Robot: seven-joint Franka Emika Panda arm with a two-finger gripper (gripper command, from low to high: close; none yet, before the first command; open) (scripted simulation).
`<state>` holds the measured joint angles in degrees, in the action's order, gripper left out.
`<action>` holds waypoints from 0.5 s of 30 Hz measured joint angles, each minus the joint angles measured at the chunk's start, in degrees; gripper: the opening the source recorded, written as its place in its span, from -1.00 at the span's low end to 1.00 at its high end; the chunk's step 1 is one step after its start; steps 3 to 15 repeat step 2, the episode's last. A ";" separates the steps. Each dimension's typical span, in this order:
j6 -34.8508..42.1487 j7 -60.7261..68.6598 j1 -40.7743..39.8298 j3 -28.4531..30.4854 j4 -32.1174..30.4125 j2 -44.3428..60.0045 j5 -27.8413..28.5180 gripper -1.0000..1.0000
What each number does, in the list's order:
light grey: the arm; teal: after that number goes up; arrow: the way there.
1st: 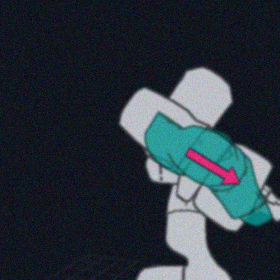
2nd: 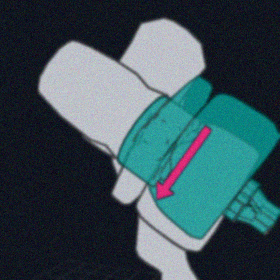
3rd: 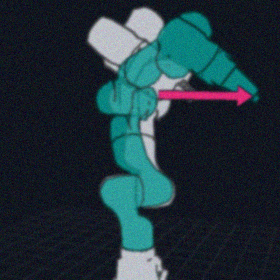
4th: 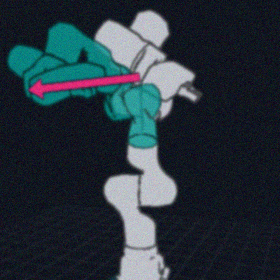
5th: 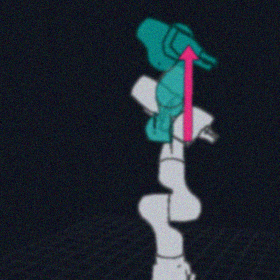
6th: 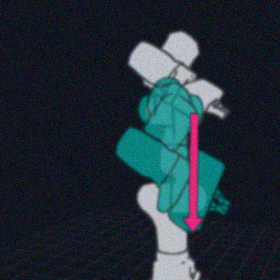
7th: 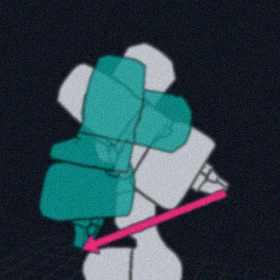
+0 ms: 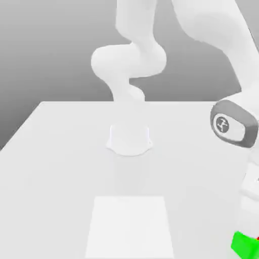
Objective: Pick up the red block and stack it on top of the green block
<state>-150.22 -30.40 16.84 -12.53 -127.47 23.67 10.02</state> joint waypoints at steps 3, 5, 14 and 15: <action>0.00 0.00 0.00 0.00 0.00 0.00 0.00 1.00; 0.00 0.00 0.00 0.00 0.00 0.00 0.00 1.00; 0.00 0.00 0.00 0.00 0.00 0.00 0.00 1.00; 0.00 0.00 0.00 0.00 0.00 0.00 0.00 1.00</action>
